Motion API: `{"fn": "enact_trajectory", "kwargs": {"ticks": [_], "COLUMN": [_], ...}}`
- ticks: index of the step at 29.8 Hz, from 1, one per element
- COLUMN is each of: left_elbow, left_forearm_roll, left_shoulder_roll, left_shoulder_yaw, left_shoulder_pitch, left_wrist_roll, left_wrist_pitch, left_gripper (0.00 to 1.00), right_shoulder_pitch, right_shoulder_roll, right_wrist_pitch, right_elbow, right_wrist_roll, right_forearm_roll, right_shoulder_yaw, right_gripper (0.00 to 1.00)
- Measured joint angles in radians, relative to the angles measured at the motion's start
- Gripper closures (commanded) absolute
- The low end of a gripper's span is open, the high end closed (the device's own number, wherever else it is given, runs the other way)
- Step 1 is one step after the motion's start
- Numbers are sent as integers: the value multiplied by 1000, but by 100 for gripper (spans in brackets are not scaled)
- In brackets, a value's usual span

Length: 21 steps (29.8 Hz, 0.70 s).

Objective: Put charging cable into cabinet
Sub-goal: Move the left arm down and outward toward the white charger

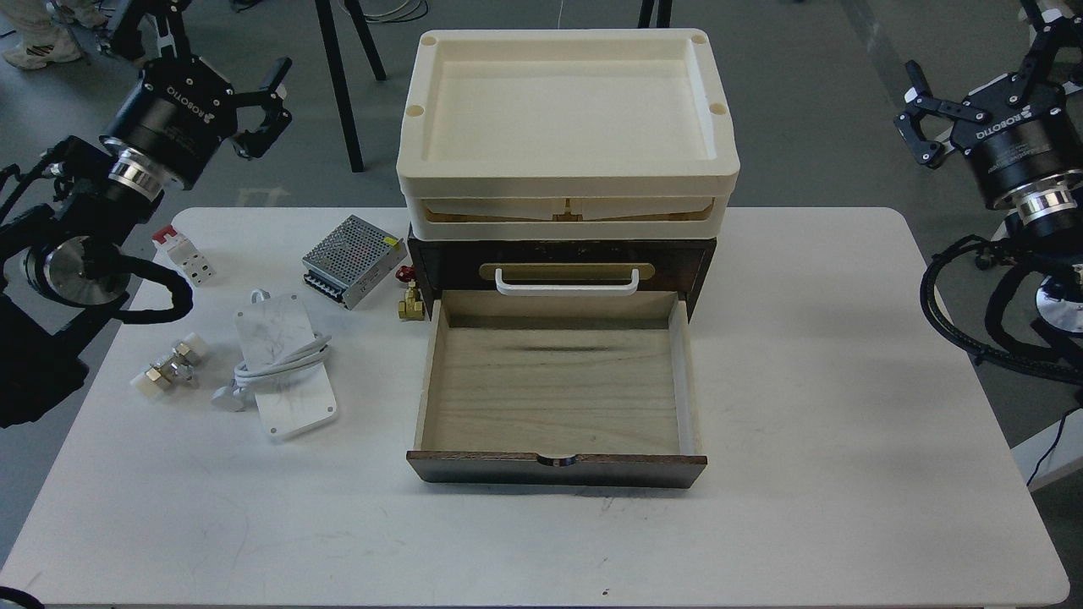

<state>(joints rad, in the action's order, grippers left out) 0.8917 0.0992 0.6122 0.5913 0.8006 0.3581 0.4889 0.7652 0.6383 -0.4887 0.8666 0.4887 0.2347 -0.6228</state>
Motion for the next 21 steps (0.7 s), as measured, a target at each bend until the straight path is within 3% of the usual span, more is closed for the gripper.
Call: {"fn": "enact_trajectory", "kwargs": {"ticks": [7,14,21], "left_elbow": [-76,-323,-350], "left_forearm_roll": [0,17,19], "left_shoulder_roll": [-10,-159,-185], "left_shoulder_yaw": [45,126,232], "left_shoulder_pitch": [5,49,68], "left_wrist_roll": [0,-7,-2], "left_wrist_pitch": [0,0,0], "left_gripper": [0,0,0], "right_shoulder_pitch": [-6,-6,4], "right_shoulder_roll": [-1,12,15], "right_wrist_pitch": [0,0,0], "right_elbow": [6,12,13], "right_wrist_roll": [0,0,0], "right_forearm_roll": [0,1,2], "right_shoulder_yaw": [-6,-8,-11], "right_gripper": [0,0,0]}}
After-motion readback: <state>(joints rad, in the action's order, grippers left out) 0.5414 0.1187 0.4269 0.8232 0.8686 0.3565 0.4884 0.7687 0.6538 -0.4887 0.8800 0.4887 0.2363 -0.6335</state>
